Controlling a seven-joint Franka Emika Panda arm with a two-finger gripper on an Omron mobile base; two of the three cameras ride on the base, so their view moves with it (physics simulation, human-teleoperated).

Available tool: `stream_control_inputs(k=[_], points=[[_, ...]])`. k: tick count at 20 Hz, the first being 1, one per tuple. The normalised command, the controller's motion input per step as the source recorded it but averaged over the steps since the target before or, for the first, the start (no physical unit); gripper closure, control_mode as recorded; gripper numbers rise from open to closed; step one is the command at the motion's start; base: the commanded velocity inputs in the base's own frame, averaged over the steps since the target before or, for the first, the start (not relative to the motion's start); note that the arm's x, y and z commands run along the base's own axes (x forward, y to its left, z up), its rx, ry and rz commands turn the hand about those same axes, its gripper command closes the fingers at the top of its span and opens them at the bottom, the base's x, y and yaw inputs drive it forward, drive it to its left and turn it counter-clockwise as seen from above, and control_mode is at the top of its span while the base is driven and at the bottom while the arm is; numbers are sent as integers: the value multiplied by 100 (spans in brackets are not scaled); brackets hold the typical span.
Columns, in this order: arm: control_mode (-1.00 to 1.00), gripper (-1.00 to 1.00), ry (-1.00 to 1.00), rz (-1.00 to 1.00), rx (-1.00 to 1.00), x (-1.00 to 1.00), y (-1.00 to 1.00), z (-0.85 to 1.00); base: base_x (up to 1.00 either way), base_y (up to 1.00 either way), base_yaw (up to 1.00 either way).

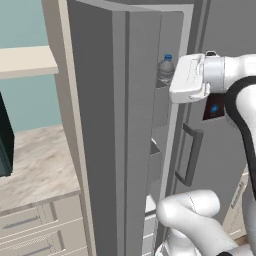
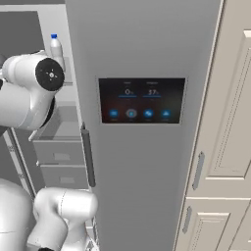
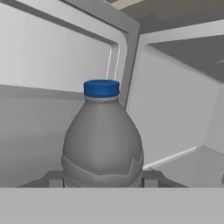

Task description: Take the bottled waters from the counter and place them in the freezer to freeze. Close the freezer door after placing the bottles.

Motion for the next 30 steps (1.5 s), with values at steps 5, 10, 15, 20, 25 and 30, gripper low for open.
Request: stream_control_inputs(k=[5,10,15,20,25,30], points=[[-100,100,0,-1,-2,42,20,0,0,0,0],[-100,100,0,-1,0,40,12,0,0,0,0],[-100,100,0,-4,0,33,11,0,0,0,0],[-100,100,0,-1,0,38,28,0,0,0,0],[-100,100,0,-1,0,49,19,-1,0,0,0],[-100,100,0,-1,0,49,2,-5,0,0,0]])
